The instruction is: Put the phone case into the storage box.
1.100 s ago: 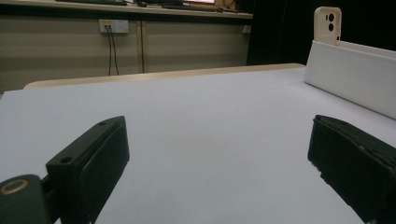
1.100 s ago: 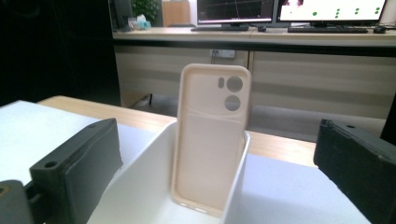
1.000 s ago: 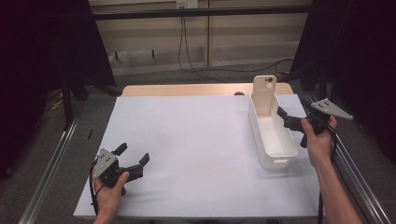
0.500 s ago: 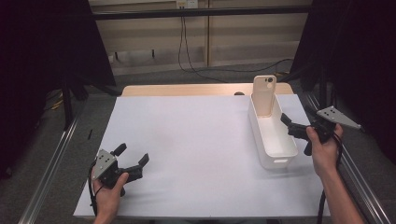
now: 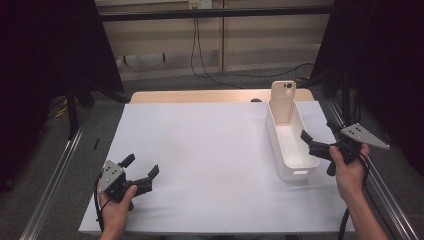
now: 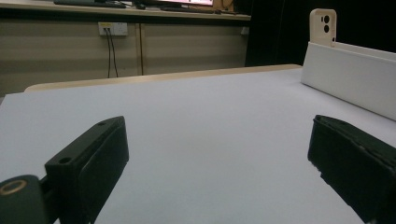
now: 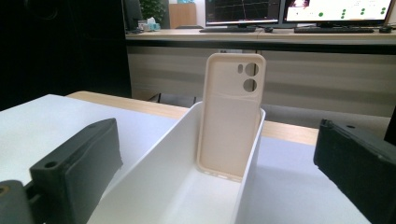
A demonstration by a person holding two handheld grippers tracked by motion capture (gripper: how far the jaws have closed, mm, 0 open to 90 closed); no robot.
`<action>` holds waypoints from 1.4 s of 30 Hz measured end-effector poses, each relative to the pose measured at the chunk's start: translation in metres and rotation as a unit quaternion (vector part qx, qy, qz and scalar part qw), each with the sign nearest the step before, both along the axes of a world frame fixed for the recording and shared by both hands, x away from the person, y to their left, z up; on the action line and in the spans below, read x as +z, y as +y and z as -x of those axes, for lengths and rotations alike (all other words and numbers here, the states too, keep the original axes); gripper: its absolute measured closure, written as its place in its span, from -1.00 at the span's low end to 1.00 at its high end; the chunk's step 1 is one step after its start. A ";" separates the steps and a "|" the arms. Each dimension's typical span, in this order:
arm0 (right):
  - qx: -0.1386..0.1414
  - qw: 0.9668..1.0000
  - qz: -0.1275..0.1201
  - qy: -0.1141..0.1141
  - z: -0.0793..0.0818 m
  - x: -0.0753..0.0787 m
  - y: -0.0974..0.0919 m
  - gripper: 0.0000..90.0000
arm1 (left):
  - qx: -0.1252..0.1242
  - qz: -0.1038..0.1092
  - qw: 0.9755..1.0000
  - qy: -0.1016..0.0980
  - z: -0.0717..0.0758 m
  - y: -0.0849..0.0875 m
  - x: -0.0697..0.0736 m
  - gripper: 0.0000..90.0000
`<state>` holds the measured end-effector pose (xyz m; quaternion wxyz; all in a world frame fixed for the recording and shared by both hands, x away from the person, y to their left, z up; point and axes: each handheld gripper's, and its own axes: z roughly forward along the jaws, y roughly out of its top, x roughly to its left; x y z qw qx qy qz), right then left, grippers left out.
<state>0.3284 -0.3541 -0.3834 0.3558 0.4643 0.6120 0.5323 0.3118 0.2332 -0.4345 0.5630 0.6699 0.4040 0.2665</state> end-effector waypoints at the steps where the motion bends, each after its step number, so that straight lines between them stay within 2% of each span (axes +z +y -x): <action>1: -0.001 1.000 0.000 -0.001 0.002 0.000 0.000 -0.99 | 0.000 -0.001 1.000 0.000 0.000 0.000 0.000 -0.88; 14: -0.001 1.000 -0.008 -0.009 0.031 -0.001 0.000 -0.99 | 0.005 0.001 1.000 0.001 0.002 0.001 0.001 -0.88; 23: 0.001 1.000 -0.004 -0.004 0.051 -0.011 0.004 -0.99 | -0.005 0.003 1.000 -0.005 0.005 0.000 0.002 -0.90; 30: -0.004 1.000 0.000 -0.007 0.068 -0.018 0.005 -0.99 | -0.003 0.000 1.000 -0.001 0.007 -0.001 0.003 -0.90; 42: -0.020 1.000 0.007 0.011 0.098 -0.033 0.003 -0.99 | -0.003 -0.003 1.000 0.001 0.009 -0.002 0.003 -0.90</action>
